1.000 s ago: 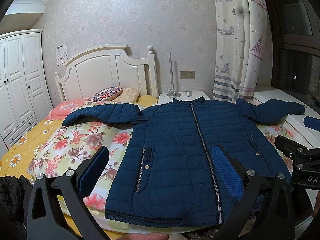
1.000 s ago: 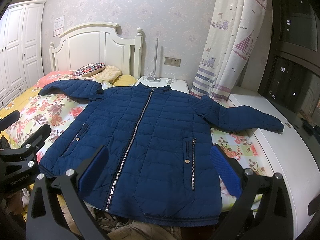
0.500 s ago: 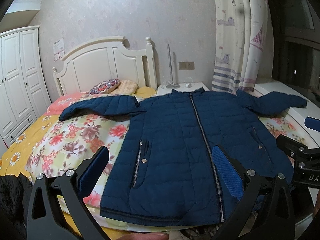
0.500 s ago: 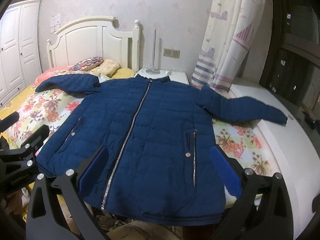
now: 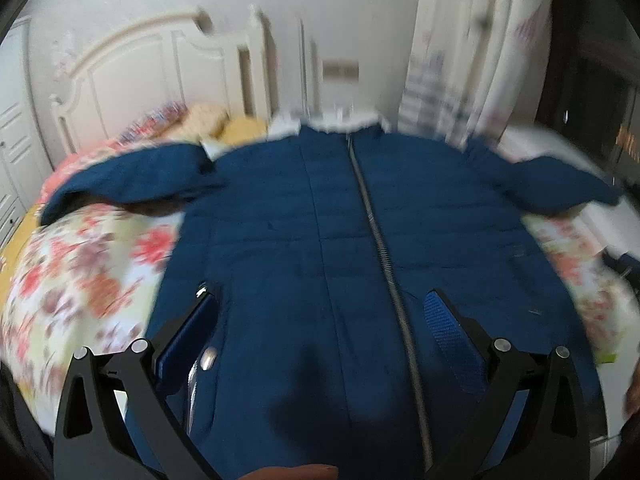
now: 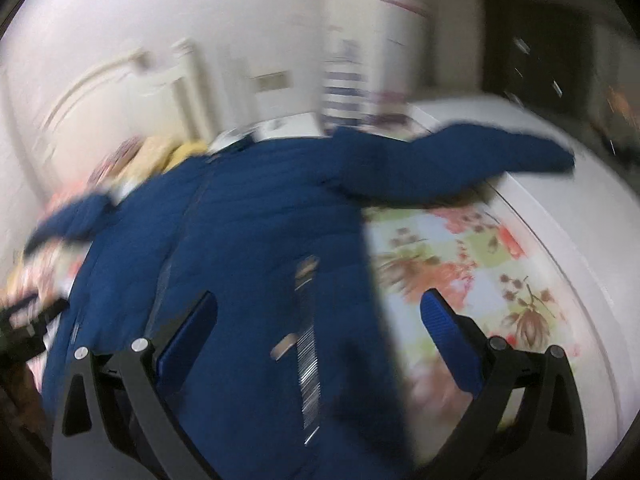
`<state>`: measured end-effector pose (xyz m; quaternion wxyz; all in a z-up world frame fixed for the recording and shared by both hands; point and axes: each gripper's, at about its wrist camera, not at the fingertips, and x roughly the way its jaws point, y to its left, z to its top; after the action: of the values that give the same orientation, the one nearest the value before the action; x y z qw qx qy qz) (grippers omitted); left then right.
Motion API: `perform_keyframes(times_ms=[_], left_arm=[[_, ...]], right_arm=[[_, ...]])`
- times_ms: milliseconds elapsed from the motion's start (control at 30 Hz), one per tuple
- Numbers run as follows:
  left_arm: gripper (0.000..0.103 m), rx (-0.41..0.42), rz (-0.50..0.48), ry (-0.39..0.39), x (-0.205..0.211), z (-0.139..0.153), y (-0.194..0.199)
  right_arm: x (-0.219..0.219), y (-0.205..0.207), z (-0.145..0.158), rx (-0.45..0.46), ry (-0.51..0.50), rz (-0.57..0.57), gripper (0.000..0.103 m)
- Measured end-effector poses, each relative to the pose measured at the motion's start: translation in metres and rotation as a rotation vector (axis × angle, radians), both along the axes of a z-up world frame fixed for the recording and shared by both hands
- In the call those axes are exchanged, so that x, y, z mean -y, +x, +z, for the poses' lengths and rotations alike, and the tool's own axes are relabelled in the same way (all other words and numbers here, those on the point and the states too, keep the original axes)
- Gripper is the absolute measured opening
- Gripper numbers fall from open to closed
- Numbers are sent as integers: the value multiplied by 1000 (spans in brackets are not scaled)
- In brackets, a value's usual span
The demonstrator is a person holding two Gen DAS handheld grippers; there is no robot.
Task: Fold large clothes
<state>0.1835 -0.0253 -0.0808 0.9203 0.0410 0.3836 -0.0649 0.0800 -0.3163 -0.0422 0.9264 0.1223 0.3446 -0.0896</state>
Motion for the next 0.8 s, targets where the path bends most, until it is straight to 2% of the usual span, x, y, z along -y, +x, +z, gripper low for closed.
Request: perform_keyframes(times_ms=[67, 133, 267, 367, 400, 467, 533, 600, 667, 700, 733, 800], left_arm=[[99, -58, -9, 49, 5, -19, 51], [99, -84, 38, 98, 4, -33, 96], [99, -145, 96, 101, -13, -59, 158], [99, -192, 135, 79, -29, -79, 179], [99, -205, 130, 48, -35, -87, 182], [99, -166, 113, 13, -41, -88, 180], [99, -149, 91, 21, -40, -90, 178], [99, -143, 90, 22, -41, -91, 180], [99, -141, 91, 19, -42, -91, 180], [99, -141, 91, 20, -41, -91, 180], [99, -141, 91, 20, -40, -91, 179], [99, -140, 92, 21, -39, -91, 179]], right_arm=[[46, 23, -12, 16, 73, -78, 101], [92, 52, -26, 43, 148, -143, 101], [156, 109, -48, 58, 210, -238, 101], [186, 144, -63, 26, 232, -320, 101], [194, 152, -68, 10, 248, -341, 101], [209, 169, -77, -7, 267, -379, 101], [221, 182, -84, -18, 270, -421, 98], [225, 192, -87, -7, 284, -434, 83], [216, 199, -78, 17, 222, -438, 41], [211, 201, -71, 44, 192, -436, 30], [197, 204, -58, 89, 134, -416, 12], [156, 214, -32, 140, 0, -342, 10]])
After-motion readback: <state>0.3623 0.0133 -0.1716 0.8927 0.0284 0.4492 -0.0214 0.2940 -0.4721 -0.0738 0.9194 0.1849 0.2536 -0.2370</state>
